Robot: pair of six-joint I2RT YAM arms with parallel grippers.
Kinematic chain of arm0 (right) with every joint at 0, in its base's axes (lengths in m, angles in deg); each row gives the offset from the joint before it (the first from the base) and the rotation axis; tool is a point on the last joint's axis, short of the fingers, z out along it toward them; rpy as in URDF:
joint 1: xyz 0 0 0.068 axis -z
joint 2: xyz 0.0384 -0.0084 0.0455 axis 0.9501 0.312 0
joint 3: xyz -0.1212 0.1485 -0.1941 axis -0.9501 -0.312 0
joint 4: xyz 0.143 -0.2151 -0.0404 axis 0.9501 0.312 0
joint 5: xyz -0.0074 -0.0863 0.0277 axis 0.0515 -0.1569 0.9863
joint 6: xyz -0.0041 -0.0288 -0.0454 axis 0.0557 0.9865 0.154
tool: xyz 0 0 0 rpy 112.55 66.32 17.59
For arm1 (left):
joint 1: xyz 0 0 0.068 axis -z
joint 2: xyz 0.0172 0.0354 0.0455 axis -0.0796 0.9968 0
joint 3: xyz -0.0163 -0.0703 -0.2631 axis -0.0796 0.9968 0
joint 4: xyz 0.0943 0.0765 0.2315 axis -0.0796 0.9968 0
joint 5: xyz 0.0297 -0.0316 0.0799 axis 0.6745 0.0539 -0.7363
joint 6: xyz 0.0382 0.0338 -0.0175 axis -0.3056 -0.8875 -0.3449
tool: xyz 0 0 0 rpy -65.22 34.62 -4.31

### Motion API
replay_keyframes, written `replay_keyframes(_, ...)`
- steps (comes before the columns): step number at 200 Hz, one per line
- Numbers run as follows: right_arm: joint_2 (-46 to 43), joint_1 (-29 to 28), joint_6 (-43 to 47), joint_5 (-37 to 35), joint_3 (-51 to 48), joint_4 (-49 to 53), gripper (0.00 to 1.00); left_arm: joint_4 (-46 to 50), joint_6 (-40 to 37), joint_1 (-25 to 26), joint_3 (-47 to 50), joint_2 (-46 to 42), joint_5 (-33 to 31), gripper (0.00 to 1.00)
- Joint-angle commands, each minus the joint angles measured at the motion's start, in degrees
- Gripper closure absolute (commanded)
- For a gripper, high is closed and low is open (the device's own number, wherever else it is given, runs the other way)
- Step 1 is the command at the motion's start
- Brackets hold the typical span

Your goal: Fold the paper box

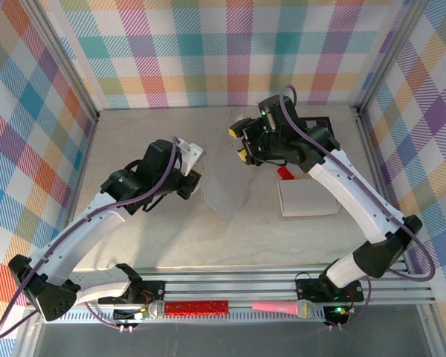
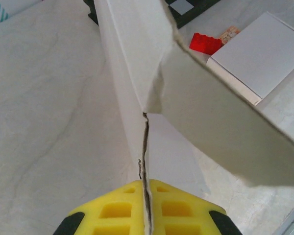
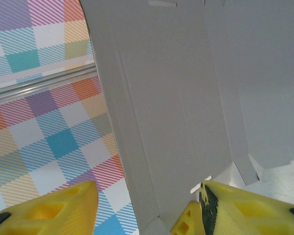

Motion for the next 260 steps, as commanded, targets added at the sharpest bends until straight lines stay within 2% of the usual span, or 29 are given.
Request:
replay_keyframes(1, 2.41, -0.33, 0.16, -0.21, 2.41, -0.76, 0.44, 2.38, 0.49, 0.35, -1.63, -0.13, 0.97, 1.00)
replay_keyframes(39, 8.63, -0.31, 3.69, 2.03, 10.37, 2.06, 0.41, 2.48, -0.94, 0.42, -0.89, -1.00, 0.80, 1.00)
replay_keyframes(65, 12.11, -0.31, 3.93, 4.84, 13.00, 3.91, 0.46, 2.47, -1.30, 0.38, -0.98, -1.00, 0.80, 1.00)
replay_keyframes(78, 13.25, -0.27, 3.98, 5.61, 13.64, 5.12, 0.51, 2.47, -1.44, 0.42, -1.01, -1.00, 0.79, 1.00)
replay_keyframes(124, 14.55, 0.02, 4.33, 5.93, 13.45, 6.12, 0.59, 2.58, -1.83, 0.42, -0.92, -1.24, 0.82, 1.00)
replay_keyframes(149, 14.83, 0.53, 4.41, 5.98, 13.18, 5.84, 0.69, 2.75, -1.96, 0.38, -0.87, -1.25, 0.72, 1.00)
replay_keyframes(260, 15.17, 1.63, 4.24, 7.03, 10.76, 5.43, 0.85, 2.56, -2.11, 0.35, -0.87, -0.93, 0.28, 1.00)
